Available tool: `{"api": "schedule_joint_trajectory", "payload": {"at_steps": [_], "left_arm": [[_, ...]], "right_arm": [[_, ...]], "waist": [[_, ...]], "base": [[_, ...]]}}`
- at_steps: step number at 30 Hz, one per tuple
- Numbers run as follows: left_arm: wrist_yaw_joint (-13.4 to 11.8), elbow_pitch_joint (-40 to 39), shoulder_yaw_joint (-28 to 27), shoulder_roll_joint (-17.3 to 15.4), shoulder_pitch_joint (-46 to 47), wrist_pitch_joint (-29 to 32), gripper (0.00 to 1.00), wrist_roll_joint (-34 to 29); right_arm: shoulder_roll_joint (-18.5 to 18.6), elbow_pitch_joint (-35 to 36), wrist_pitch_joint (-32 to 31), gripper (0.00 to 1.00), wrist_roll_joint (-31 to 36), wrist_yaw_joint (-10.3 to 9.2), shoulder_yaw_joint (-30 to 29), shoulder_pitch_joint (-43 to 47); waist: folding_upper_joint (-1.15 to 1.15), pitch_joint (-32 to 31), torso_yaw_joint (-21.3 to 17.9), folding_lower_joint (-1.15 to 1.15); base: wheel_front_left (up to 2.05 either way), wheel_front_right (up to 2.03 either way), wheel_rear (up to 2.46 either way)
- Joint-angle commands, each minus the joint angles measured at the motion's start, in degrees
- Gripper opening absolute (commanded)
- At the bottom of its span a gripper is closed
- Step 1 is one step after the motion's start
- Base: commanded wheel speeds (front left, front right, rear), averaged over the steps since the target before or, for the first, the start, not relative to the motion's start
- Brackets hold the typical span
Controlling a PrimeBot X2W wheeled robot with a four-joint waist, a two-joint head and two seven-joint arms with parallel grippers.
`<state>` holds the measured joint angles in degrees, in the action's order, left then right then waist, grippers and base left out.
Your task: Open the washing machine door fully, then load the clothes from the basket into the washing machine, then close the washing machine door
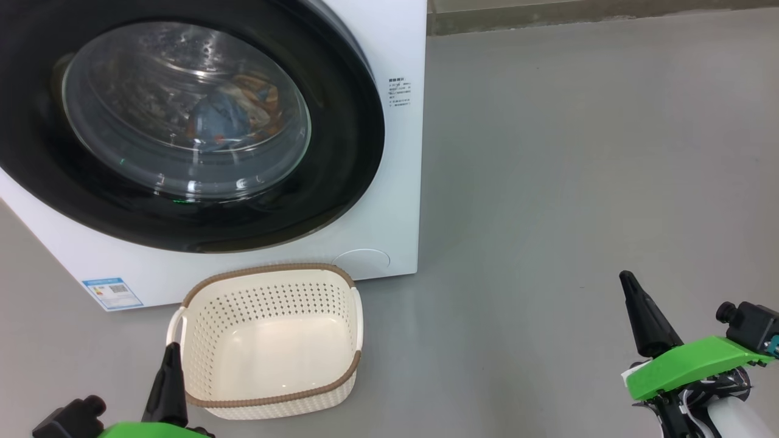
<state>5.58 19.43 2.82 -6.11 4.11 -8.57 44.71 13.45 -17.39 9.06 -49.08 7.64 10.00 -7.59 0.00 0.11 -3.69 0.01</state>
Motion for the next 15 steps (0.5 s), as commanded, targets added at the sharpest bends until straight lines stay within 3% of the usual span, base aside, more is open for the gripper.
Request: {"api": "schedule_joint_trajectory", "payload": {"at_steps": [1, 15], "left_arm": [[0.48, -1.92, -1.26, -0.38, 1.59, 0.51, 0.0, 1.93], [0.71, -2.47, -2.58, 0.2, 1.67, 2.87, 0.0, 9.28]], "right_arm": [[0.47, 1.64, -0.5, 0.0, -1.77, -0.04, -0.98, -0.91], [-1.21, 1.93, -2.82, 0.0, -8.57, -0.06, -3.35, -0.52]], "waist": [[0.0, 0.0, 0.09, 0.0], [0.0, 0.01, 0.67, 0.0]], "base": [[0.0, 0.0, 0.0], [0.0, 0.0, 0.0]]}}
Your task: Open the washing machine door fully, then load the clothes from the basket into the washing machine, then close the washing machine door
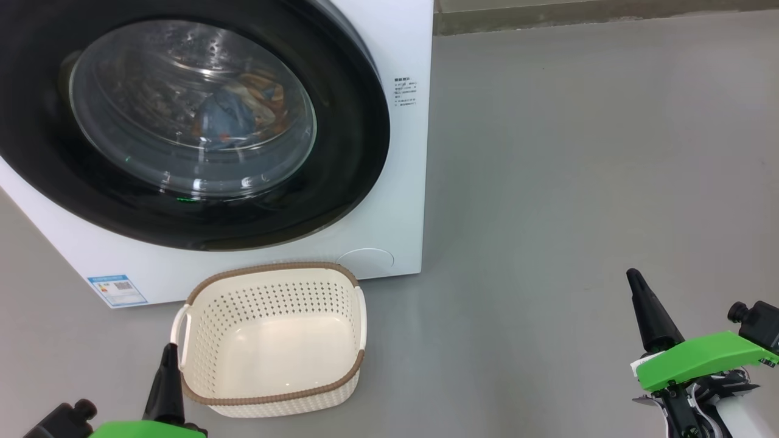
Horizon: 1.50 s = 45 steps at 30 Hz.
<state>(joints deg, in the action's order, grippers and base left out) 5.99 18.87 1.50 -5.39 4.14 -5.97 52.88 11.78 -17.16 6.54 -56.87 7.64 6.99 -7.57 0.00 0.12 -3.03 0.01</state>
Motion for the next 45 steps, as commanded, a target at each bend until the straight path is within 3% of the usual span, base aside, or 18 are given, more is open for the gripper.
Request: {"api": "schedule_joint_trajectory", "payload": {"at_steps": [1, 45], "left_arm": [[0.31, -1.95, -1.35, -0.48, 1.65, 0.44, 0.0, 1.64], [1.02, -3.67, -5.38, 1.32, 1.9, 7.68, 0.0, 24.26]], "right_arm": [[0.34, 1.72, -0.47, 0.0, -1.27, -0.06, -0.51, -0.52], [-4.97, 2.58, -7.76, 0.0, -22.0, -0.12, -8.0, 0.66]], "waist": [[0.0, 0.0, 0.06, 0.0], [0.0, 0.03, 1.85, 0.0]], "base": [[0.0, 0.0, 0.0], [0.0, 0.0, 0.0]]}}
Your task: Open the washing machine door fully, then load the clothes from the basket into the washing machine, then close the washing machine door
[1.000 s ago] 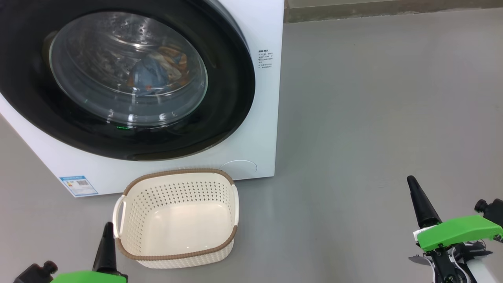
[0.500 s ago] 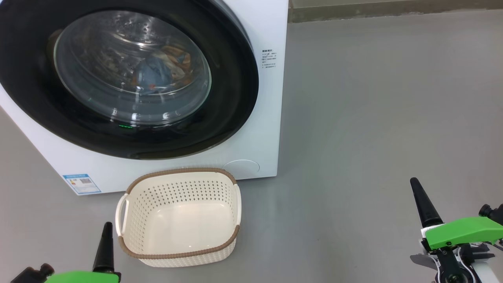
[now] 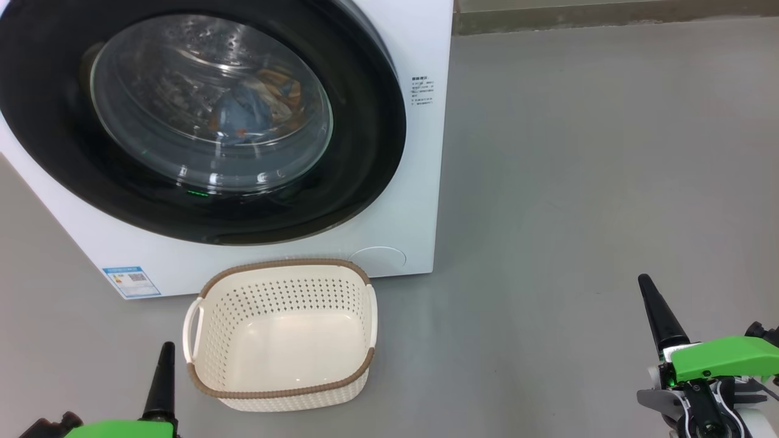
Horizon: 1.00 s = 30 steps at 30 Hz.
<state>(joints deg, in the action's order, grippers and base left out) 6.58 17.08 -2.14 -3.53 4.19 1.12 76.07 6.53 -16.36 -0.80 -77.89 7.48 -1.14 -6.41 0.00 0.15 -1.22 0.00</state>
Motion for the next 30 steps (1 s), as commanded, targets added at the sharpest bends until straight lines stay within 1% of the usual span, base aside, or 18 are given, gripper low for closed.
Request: {"api": "schedule_joint_trajectory", "payload": {"at_steps": [1, 30], "left_arm": [[0.46, -1.92, -1.84, -0.5, 1.85, 0.77, 0.0, 1.6], [0.91, -3.01, -4.41, 0.65, 2.0, 5.39, 0.0, 16.08]], "right_arm": [[0.16, 1.81, -0.59, 0.0, -1.46, 0.05, -0.05, -0.48], [-3.3, 2.36, -5.33, 0.0, -14.65, 0.01, -4.93, 0.27]], "waist": [[0.0, 0.0, 0.08, 0.0], [0.0, 0.02, 1.22, 0.0]], "base": [[0.0, 0.0, 0.0], [0.0, 0.0, 0.0]]}}
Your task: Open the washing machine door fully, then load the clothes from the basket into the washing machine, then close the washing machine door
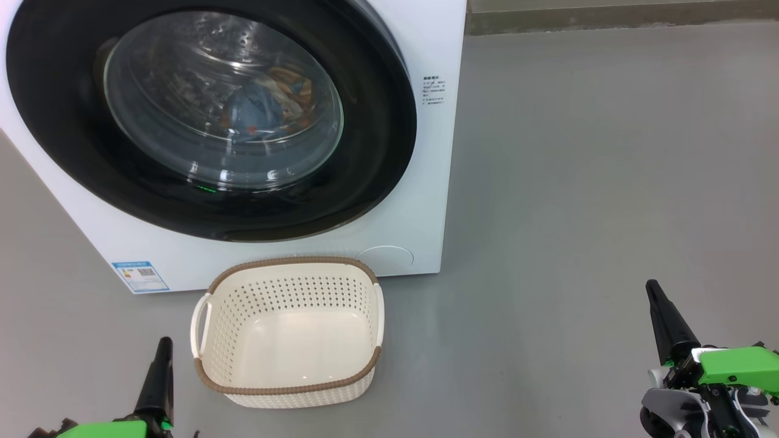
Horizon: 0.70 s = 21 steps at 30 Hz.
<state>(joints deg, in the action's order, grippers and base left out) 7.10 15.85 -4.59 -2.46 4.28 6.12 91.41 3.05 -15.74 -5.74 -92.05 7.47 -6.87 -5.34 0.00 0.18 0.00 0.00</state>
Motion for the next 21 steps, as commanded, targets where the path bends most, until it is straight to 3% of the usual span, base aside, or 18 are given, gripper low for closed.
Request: {"api": "schedule_joint_trajectory", "payload": {"at_steps": [1, 21], "left_arm": [[0.38, -1.78, -1.96, -0.42, 1.92, 0.38, 0.0, 0.74], [0.38, -1.79, -1.95, -0.42, 1.92, 0.37, 0.0, 0.74]], "right_arm": [[0.18, 1.74, -0.39, 0.0, -0.48, 0.02, 0.8, -0.8], [0.08, 1.73, -0.5, 0.0, -0.37, 0.02, 0.66, -0.81]], "waist": [[0.0, 0.0, 0.0, 0.0], [0.0, 0.0, 0.0, 0.0]], "base": [[0.0, 0.0, 0.0], [0.0, 0.0, 0.0]]}}
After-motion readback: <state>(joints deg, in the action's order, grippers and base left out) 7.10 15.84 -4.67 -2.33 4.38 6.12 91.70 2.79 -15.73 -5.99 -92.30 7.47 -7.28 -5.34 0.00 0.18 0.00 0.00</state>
